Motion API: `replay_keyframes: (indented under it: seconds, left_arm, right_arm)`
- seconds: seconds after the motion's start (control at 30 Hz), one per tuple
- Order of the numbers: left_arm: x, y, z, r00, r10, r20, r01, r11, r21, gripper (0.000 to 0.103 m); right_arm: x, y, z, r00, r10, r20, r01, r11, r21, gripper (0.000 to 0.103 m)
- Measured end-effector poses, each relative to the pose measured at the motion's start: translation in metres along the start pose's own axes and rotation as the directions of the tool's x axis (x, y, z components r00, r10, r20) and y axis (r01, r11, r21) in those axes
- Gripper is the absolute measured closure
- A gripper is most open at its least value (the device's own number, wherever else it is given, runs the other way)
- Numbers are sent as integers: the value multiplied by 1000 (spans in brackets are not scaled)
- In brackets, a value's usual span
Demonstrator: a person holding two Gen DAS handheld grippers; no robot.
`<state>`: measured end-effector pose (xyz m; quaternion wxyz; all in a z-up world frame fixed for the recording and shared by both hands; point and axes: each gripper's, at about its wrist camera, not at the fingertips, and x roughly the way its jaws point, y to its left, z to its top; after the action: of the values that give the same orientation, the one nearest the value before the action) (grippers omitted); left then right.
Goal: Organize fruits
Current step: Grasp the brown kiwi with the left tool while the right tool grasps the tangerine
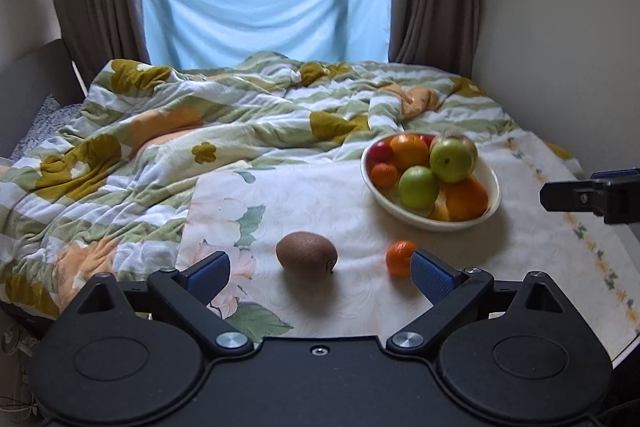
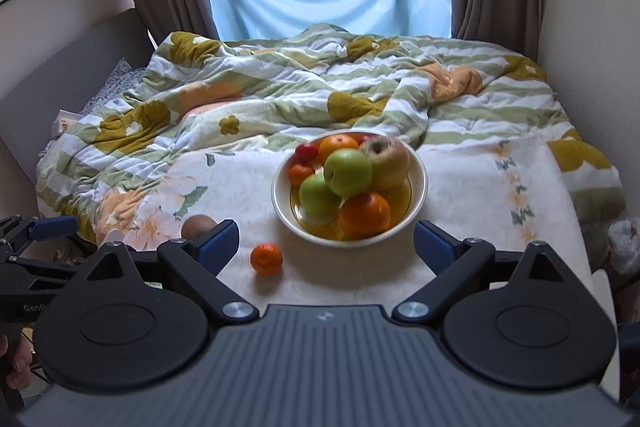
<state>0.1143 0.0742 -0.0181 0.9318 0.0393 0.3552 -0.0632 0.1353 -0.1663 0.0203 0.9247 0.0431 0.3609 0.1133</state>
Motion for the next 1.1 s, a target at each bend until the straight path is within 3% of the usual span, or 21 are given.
replay_keyframes:
  seconds: [0.17, 0.47, 0.9, 1.0, 1.1]
  left_arm:
    - [41, 18, -6, 998, -34, -59, 37, 998, 56, 4]
    - [104, 38, -5, 987, -99, -130, 113, 988, 108, 4]
    - [148, 41, 1, 967, -180, -182, 207, 968, 143, 21]
    - [154, 40, 4, 957, -220, -191, 249, 958, 142, 33]
    - [155, 39, 5, 956, -222, -194, 253, 956, 150, 33]
  right_arm:
    - [34, 13, -31, 999, -41, -15, 41, 999, -16, 0]
    - [91, 34, -77, 998, 3, -70, -3, 1000, -9, 0]
    - [136, 45, -77, 990, 26, -136, -23, 999, 22, 0]
    - [140, 47, -75, 991, 29, -133, -29, 1000, 7, 0]
    - [146, 49, -72, 990, 33, -138, -34, 999, -6, 4]
